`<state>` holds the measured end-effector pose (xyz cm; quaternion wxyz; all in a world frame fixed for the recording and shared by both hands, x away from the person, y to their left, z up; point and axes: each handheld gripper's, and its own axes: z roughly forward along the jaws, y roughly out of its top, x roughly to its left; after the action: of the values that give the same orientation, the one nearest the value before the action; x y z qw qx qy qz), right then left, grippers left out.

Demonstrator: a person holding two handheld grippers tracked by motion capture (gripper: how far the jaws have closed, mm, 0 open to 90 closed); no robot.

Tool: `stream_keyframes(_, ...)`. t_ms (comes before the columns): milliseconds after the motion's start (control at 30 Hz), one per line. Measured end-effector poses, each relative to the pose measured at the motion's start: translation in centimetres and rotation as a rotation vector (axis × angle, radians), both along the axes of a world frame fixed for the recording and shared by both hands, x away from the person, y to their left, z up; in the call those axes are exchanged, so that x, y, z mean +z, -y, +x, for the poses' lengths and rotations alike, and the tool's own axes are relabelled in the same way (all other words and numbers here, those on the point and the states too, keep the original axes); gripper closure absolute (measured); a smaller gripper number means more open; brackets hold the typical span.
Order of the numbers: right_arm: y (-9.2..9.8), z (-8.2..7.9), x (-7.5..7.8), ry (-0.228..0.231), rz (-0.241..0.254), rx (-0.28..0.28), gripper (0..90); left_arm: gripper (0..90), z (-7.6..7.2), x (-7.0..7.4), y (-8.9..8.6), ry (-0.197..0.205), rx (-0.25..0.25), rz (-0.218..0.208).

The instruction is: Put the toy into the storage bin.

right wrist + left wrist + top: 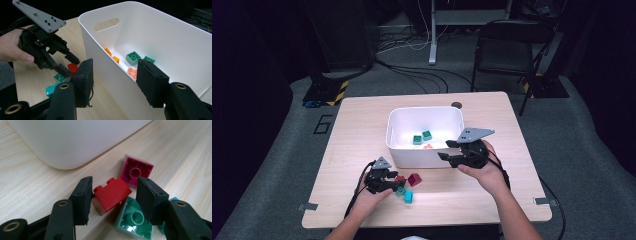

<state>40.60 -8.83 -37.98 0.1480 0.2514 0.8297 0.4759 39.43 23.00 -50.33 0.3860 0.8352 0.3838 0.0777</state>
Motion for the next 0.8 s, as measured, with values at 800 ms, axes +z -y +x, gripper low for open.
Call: stream_keyframes(800, -0.3, 0.1, -0.5, -0.005, -0.012, 0.001, 46.9, 56.8, 0.2, 0.0, -1.2, 0.026, 0.075, 0.046)
